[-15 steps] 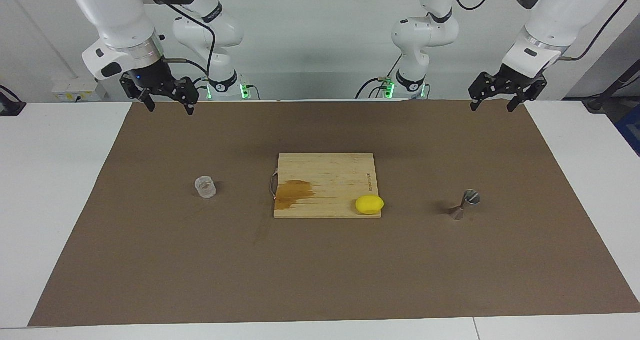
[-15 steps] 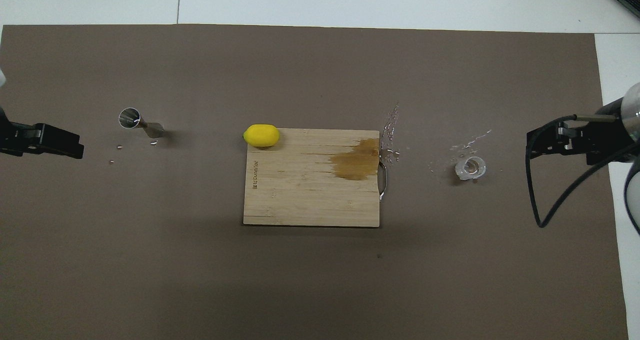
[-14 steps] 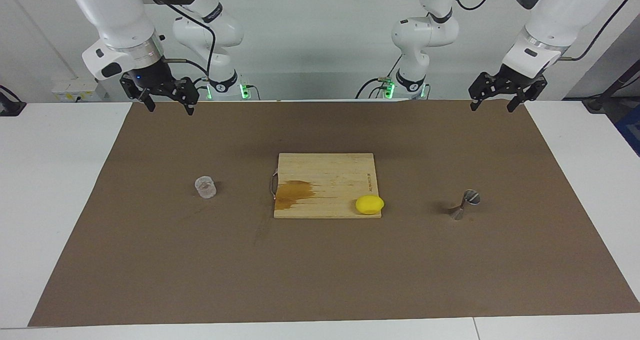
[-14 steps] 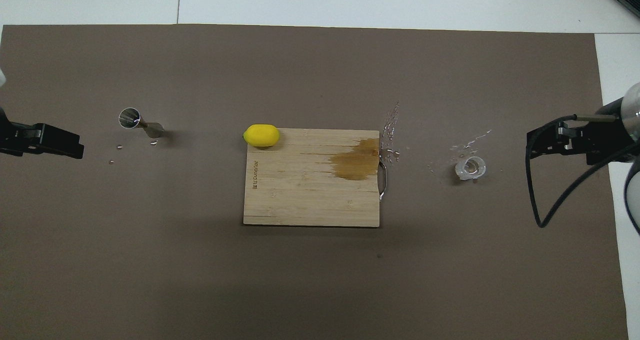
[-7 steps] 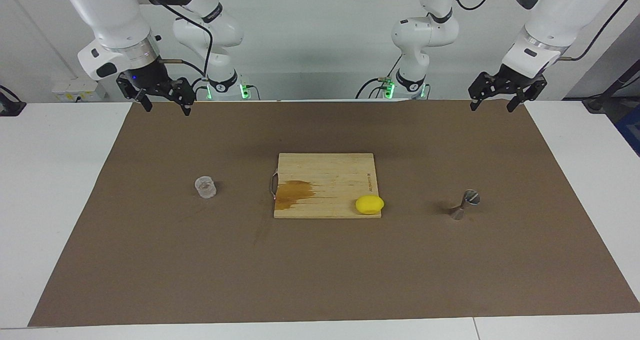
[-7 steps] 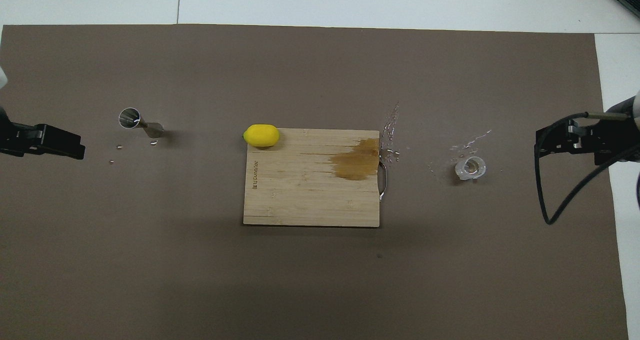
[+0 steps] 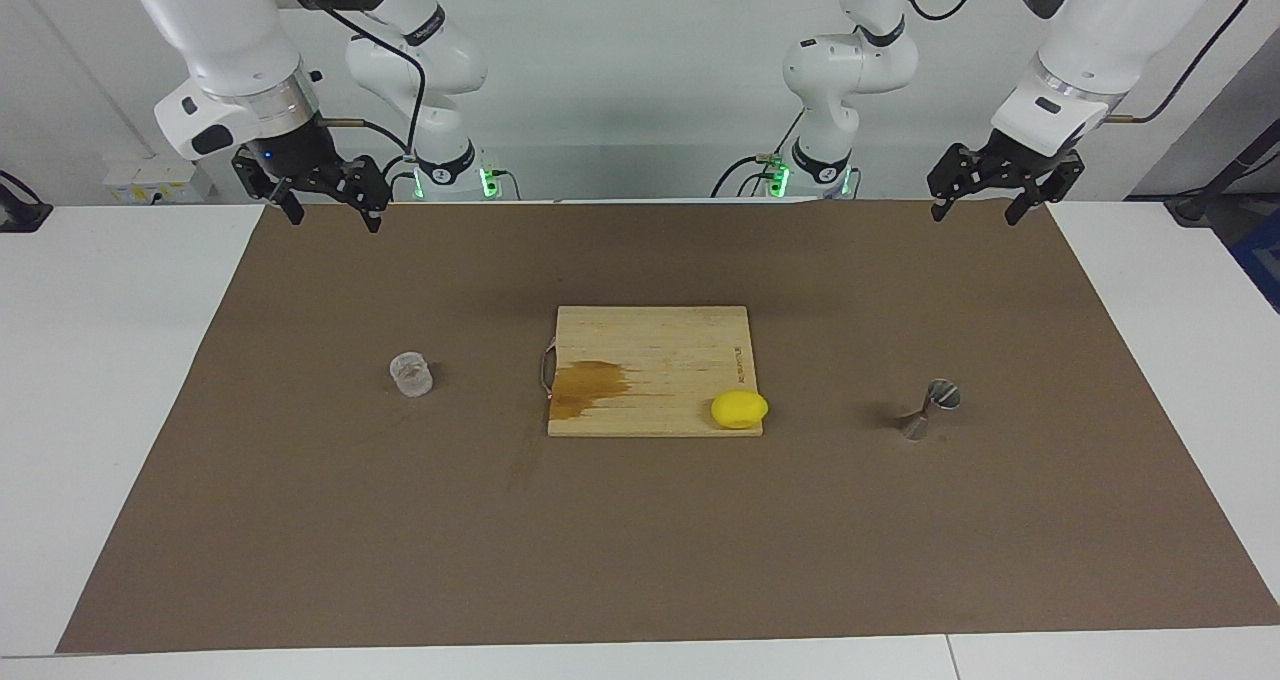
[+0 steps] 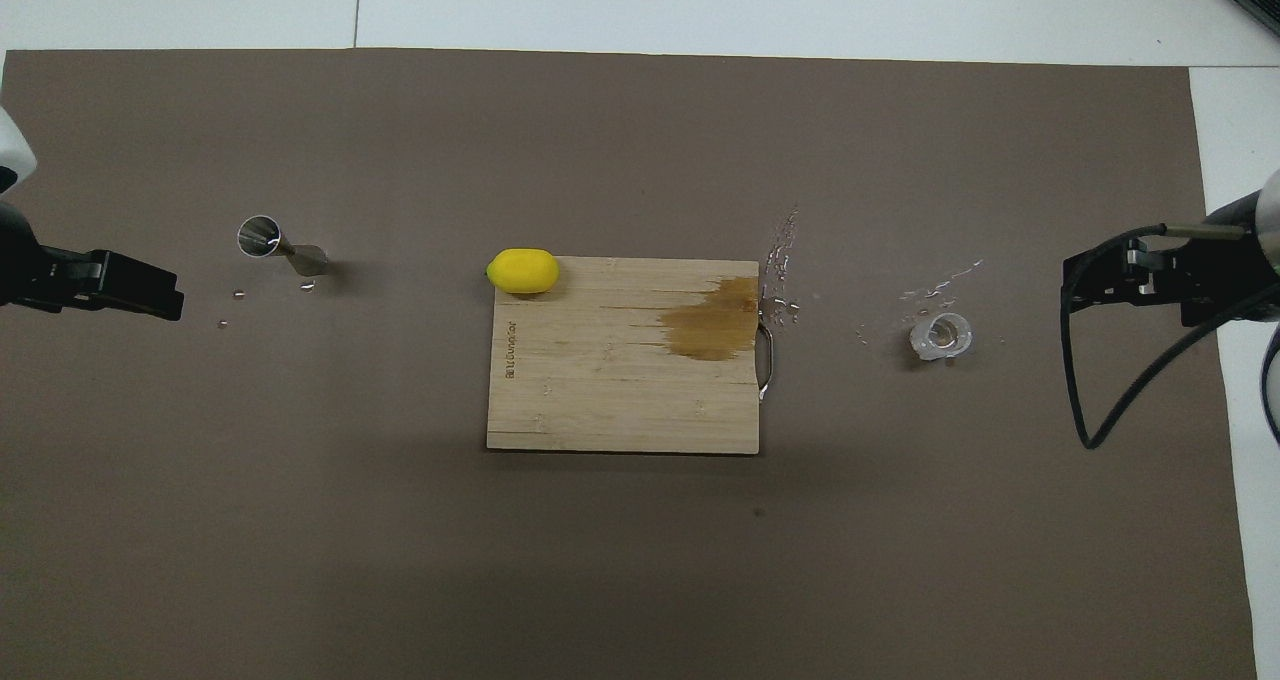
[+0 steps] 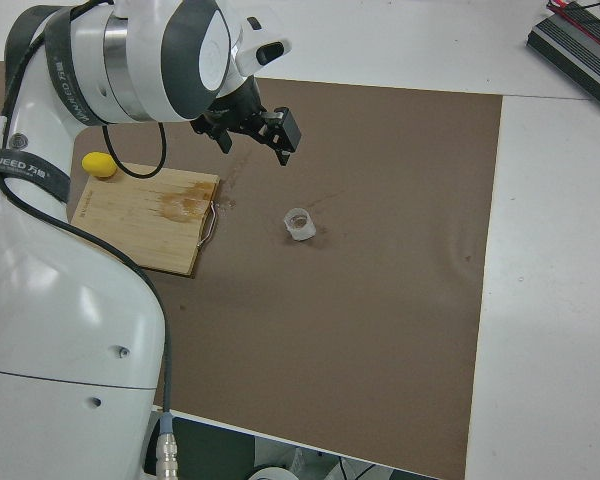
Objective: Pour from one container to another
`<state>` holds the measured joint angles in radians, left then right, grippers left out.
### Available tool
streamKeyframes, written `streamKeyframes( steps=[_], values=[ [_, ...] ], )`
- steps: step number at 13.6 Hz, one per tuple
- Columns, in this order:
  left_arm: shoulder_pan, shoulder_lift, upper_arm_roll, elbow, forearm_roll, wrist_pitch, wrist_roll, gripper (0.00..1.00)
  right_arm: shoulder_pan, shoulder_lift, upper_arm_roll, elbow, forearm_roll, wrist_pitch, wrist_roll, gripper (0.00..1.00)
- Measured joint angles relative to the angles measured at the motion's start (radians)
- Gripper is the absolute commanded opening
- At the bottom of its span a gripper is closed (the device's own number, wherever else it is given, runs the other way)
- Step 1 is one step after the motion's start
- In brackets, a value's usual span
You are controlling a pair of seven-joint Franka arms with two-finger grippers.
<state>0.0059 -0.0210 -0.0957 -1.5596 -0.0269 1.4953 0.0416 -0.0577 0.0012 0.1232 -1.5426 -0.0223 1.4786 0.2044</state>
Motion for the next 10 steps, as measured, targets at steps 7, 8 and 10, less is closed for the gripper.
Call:
streamKeyframes(
  steps=[7, 8, 10],
  values=[
    [0.087, 0.051, 0.022, -0.062, -0.037, -0.068, -0.023, 1.0, 0.0, 0.0, 0.003, 0.0, 0.0, 0.0, 0.0, 1.0],
    [0.119, 0.064, 0.026, -0.081, -0.072, -0.066, -0.061, 1.0, 0.0, 0.0, 0.003, 0.0, 0.0, 0.0, 0.0, 1.0],
    [0.186, 0.087, 0.032, -0.129, -0.186, -0.032, -0.231, 1.0, 0.0, 0.0, 0.003, -0.001, 0.0, 0.0, 0.001, 1.0]
  ],
)
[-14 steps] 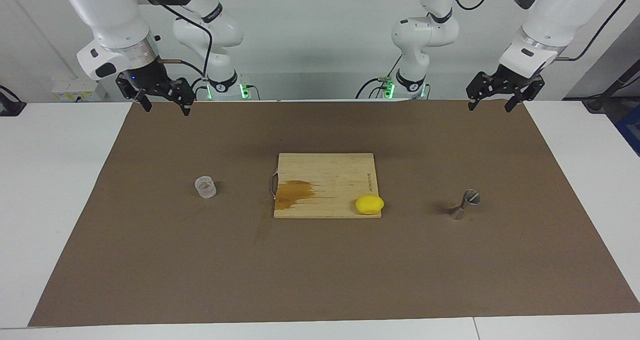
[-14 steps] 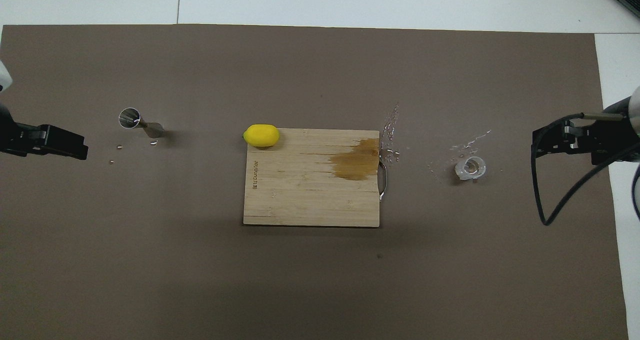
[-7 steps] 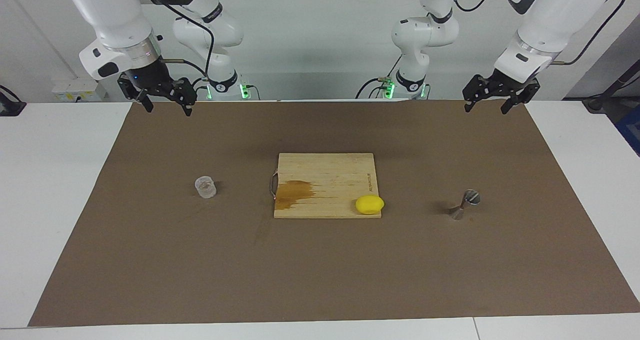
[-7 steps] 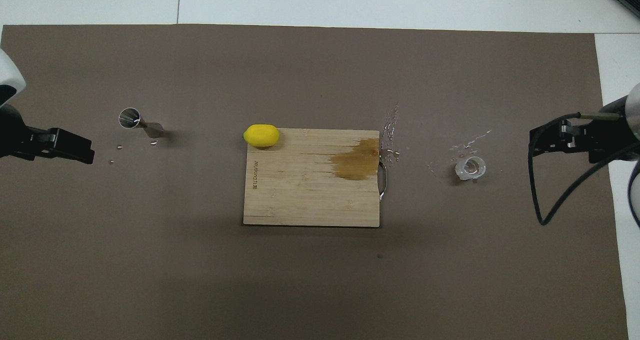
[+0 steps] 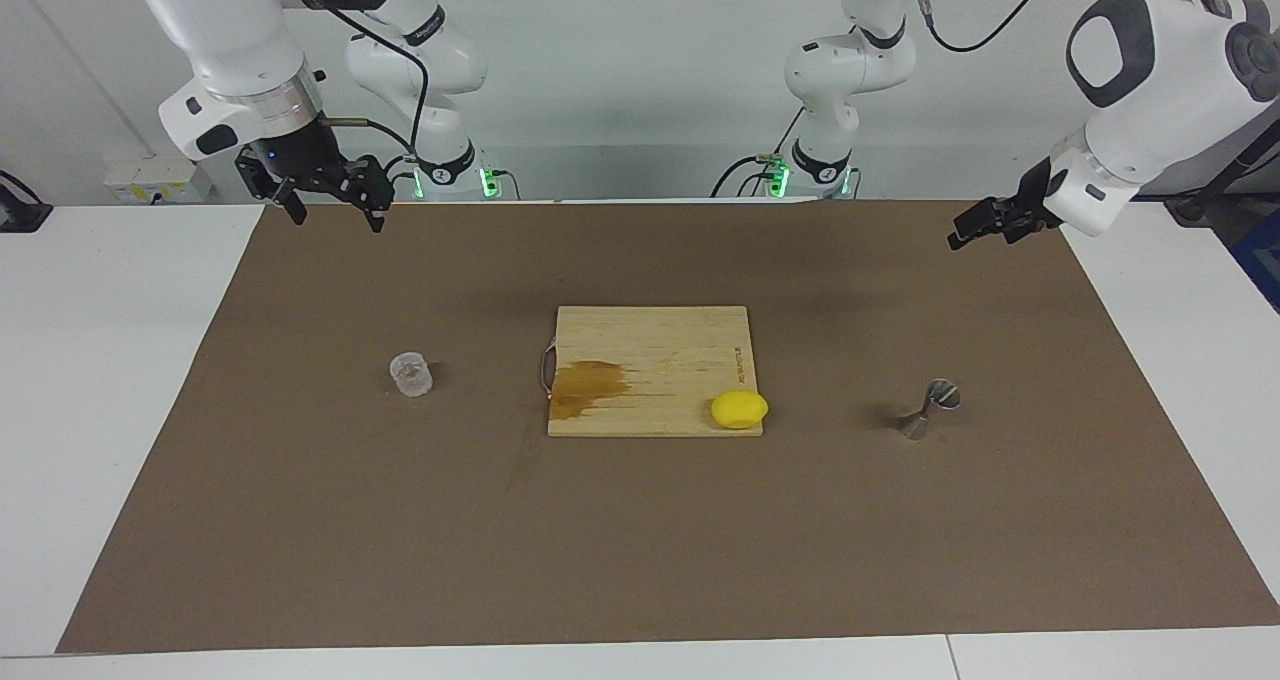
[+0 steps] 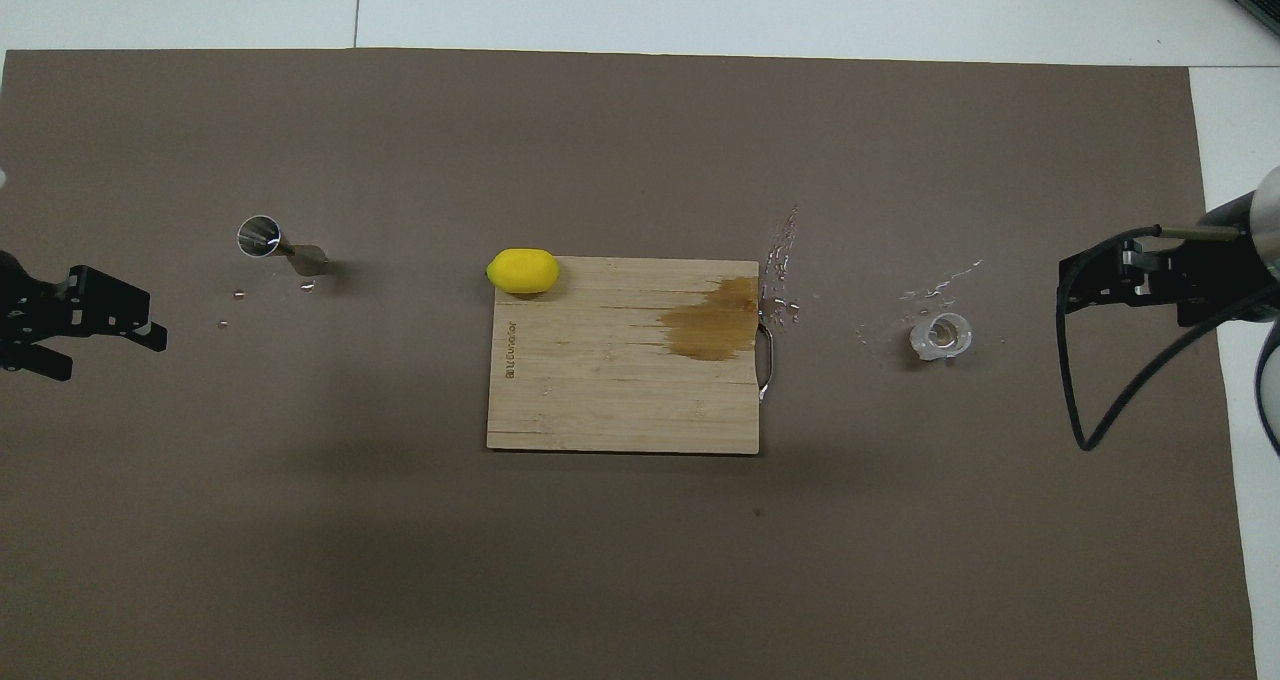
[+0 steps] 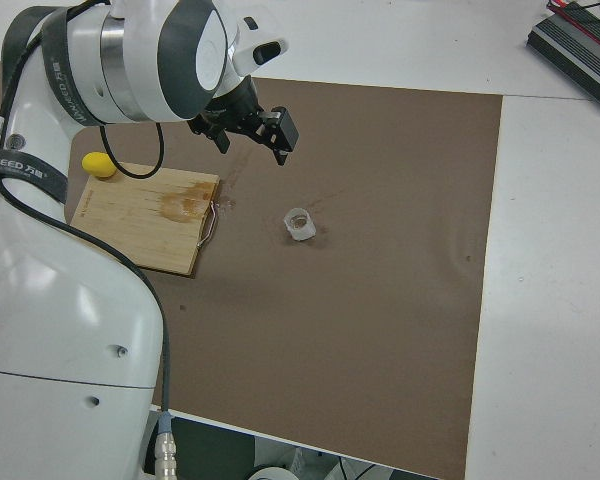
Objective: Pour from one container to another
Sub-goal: 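Reach the left gripper forward to the small metal cup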
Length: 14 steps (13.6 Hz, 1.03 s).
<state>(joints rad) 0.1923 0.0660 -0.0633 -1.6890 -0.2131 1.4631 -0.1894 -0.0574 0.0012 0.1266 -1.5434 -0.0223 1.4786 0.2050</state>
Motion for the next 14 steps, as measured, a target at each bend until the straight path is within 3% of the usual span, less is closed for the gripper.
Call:
streamKeyframes(
  steps=[3, 6, 10, 14],
  values=[
    [0.073, 0.006, 0.009, -0.118, -0.206, 0.097, -0.303, 1.0, 0.0, 0.0, 0.0, 0.0, 0.0, 0.0, 0.0, 1.0],
    [0.126, -0.003, 0.011, -0.262, -0.444, 0.281, -0.561, 1.0, 0.0, 0.0, 0.0, -0.001, 0.0, 0.0, 0.0, 1.0],
    [0.173, -0.023, 0.012, -0.455, -0.793, 0.54, -0.787, 1.0, 0.0, 0.0, 0.0, -0.001, 0.0, 0.0, 0.0, 1.0],
    [0.175, -0.023, 0.002, -0.563, -1.094, 0.721, -0.883, 1.0, 0.0, 0.0, 0.0, -0.001, 0.0, 0.0, 0.0, 1.0]
  ],
)
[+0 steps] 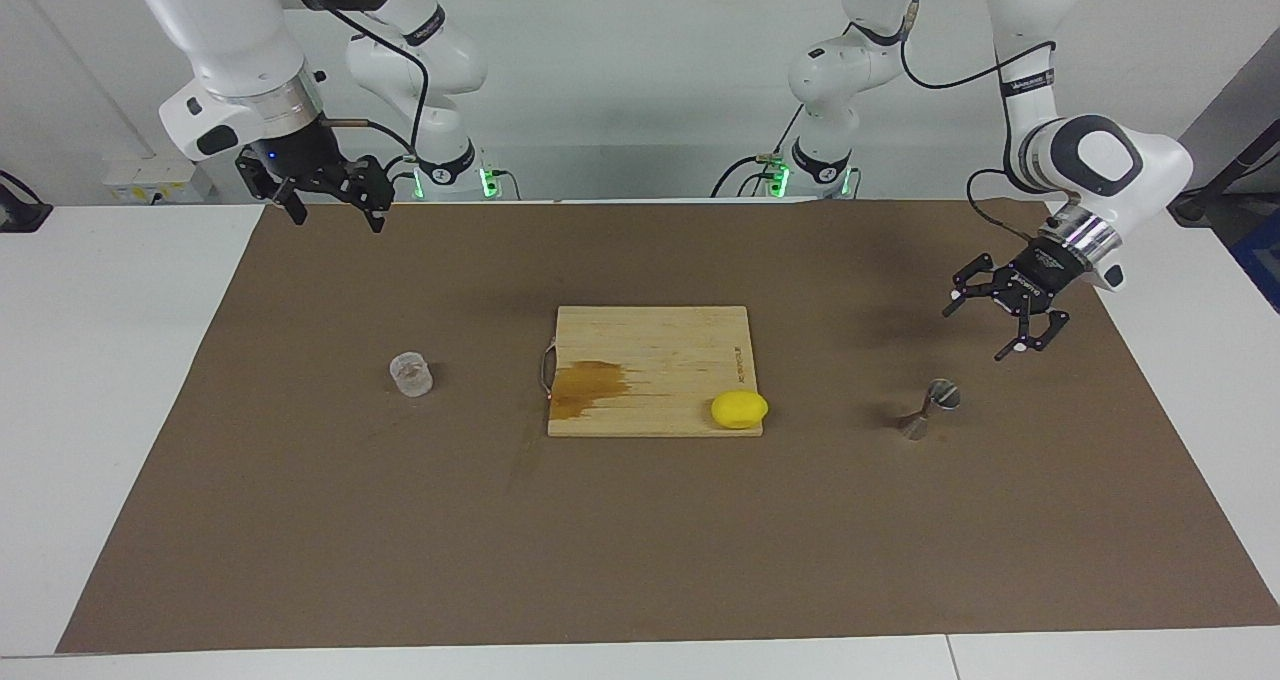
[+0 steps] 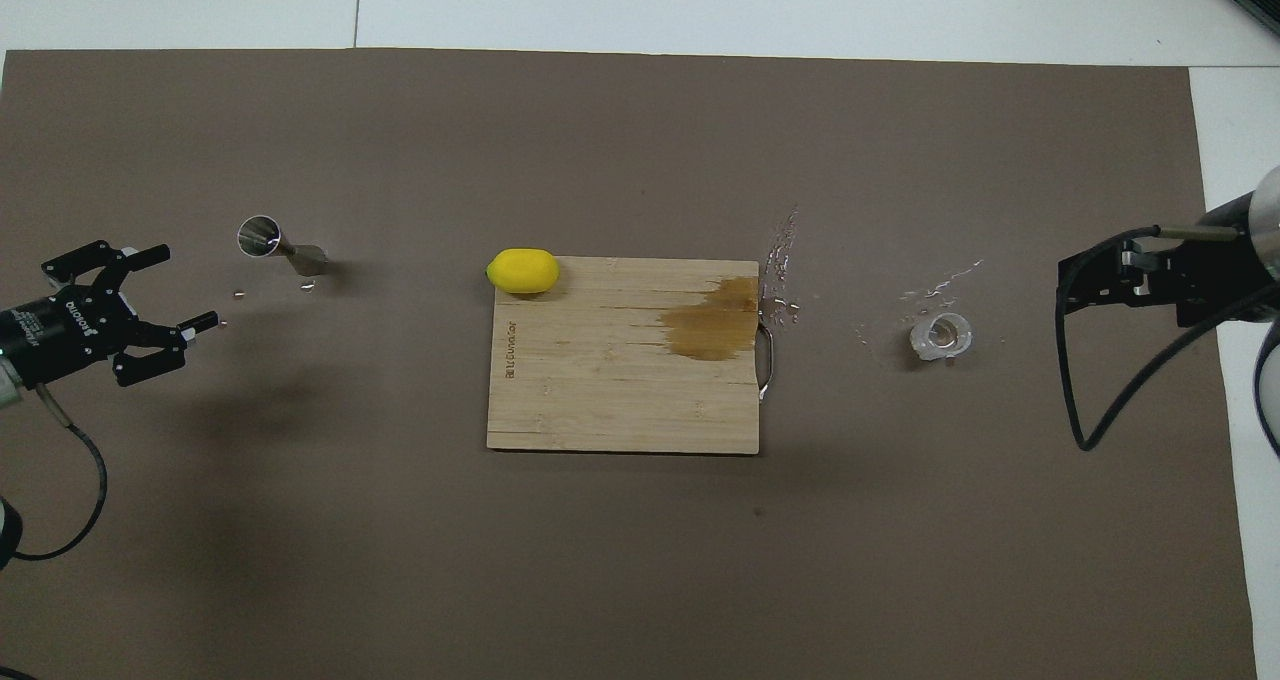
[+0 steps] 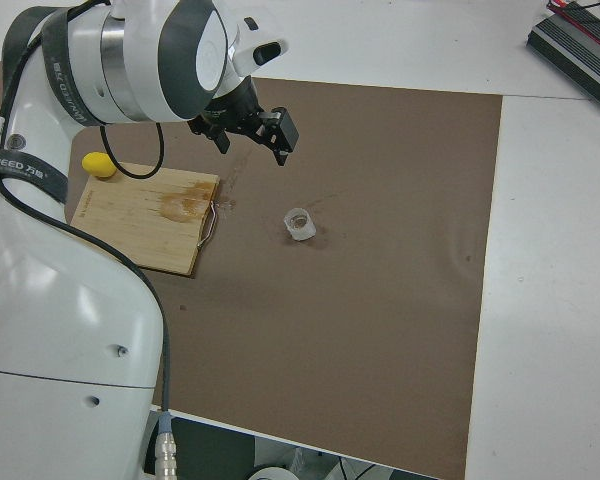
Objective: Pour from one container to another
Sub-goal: 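Reach the left gripper forward to the small metal cup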
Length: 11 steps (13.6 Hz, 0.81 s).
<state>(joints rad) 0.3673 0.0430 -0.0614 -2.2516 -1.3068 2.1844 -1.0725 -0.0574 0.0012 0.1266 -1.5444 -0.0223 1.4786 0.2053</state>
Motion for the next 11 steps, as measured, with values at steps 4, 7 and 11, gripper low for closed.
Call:
streamKeyframes(
  steps=[4, 7, 11],
  values=[
    [-0.062, 0.045, -0.016, -0.023, -0.241, 0.112, 0.003, 1.0, 0.0, 0.0, 0.0, -0.003, 0.0, 0.0, 0.0, 1.0],
    [-0.101, 0.08, -0.017, -0.023, -0.35, 0.133, 0.073, 1.0, 0.001, 0.0, 0.0, -0.008, 0.0, 0.0, 0.0, 1.0],
    [-0.143, 0.098, -0.018, -0.01, -0.447, 0.162, 0.137, 0.98, 0.001, -0.002, 0.0, -0.016, 0.0, 0.0, 0.0, 1.0]
  ],
)
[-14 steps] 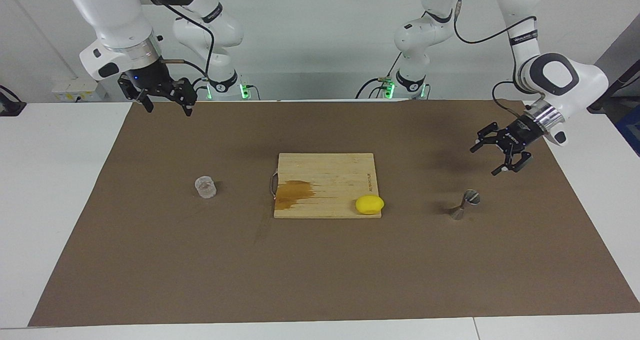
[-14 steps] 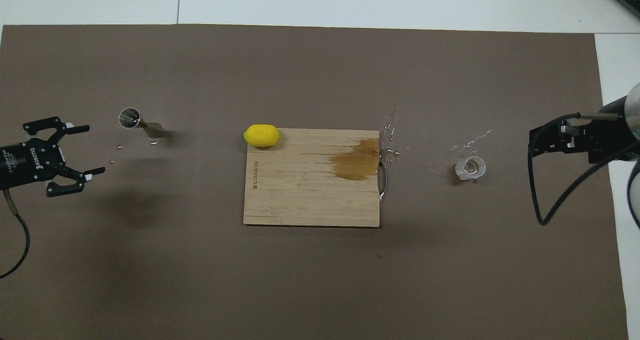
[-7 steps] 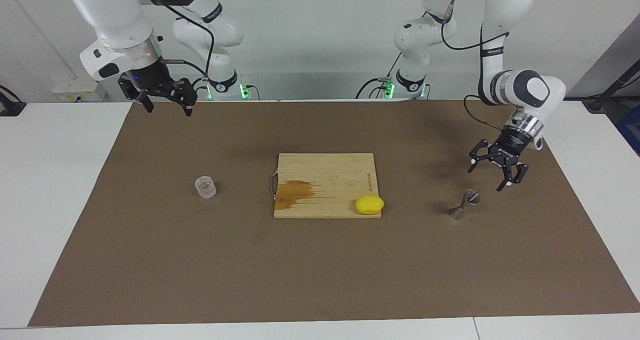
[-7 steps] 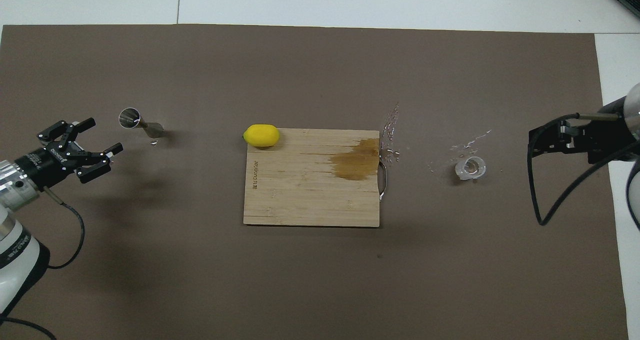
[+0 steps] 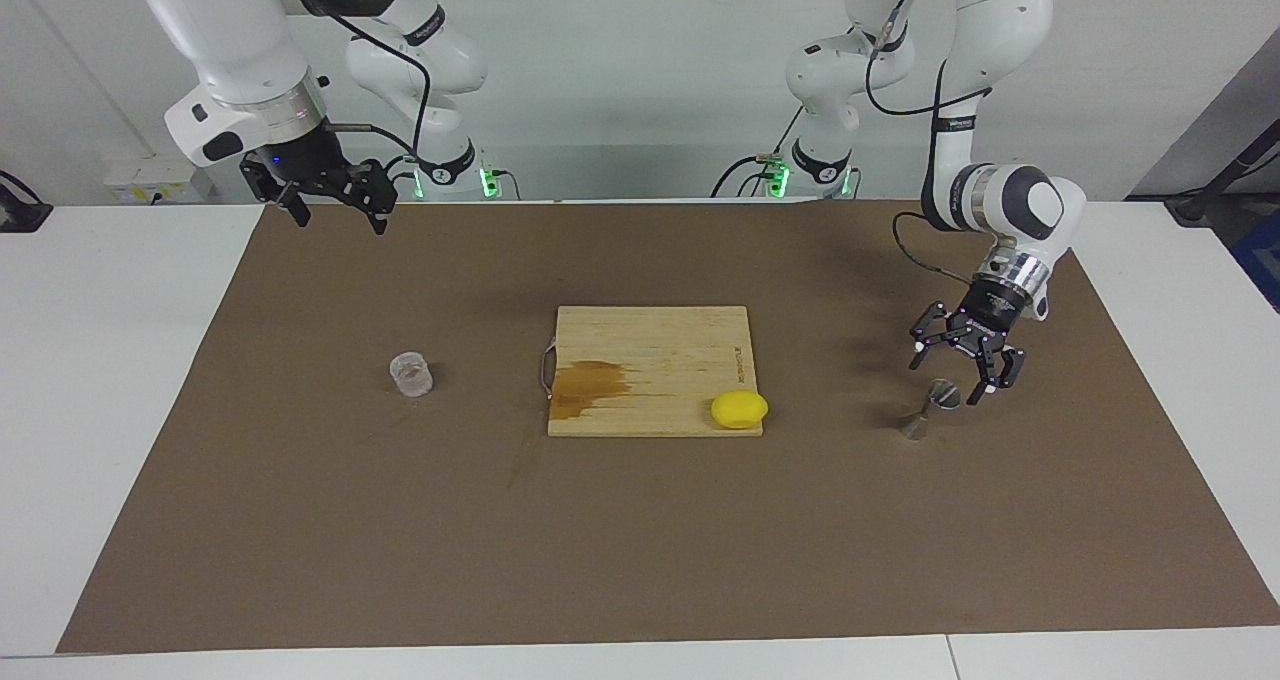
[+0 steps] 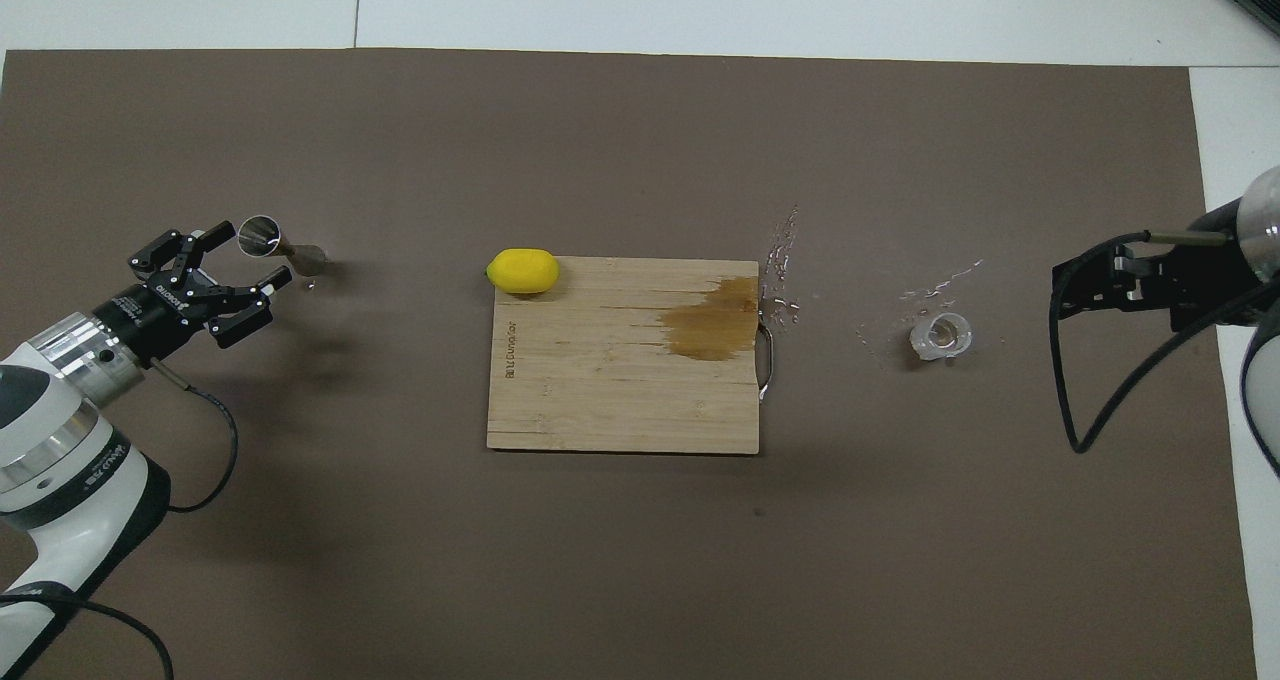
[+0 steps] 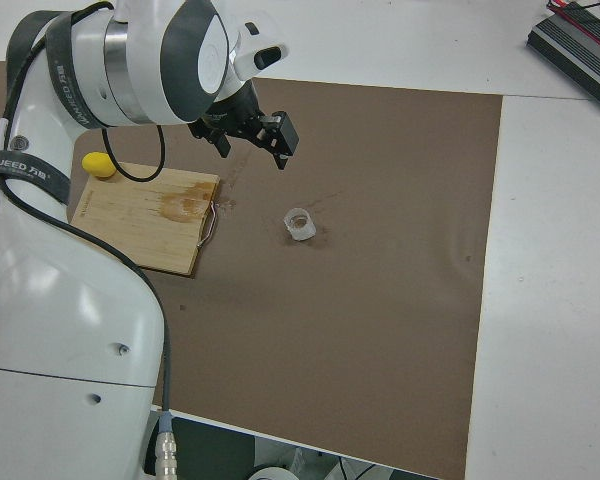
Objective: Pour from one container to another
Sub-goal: 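Reach the left gripper forward to the small metal cup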
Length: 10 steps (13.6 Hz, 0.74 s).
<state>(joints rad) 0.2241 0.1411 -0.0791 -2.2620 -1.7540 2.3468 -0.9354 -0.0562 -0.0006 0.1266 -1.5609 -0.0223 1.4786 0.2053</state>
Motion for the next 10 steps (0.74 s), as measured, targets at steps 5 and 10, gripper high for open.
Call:
streamKeyframes(
  steps=[5, 10],
  values=[
    [-0.014, 0.026, 0.001, 0.022, -0.058, 0.016, 0.063, 0.87, 0.0, -0.001, 0.0, -0.002, 0.0, 0.0, 0.0, 1.0],
    [-0.014, 0.034, 0.001, 0.046, -0.081, 0.037, 0.07, 0.78, 0.0, -0.003, 0.0, -0.004, 0.0, 0.0, 0.0, 1.0]
  ],
)
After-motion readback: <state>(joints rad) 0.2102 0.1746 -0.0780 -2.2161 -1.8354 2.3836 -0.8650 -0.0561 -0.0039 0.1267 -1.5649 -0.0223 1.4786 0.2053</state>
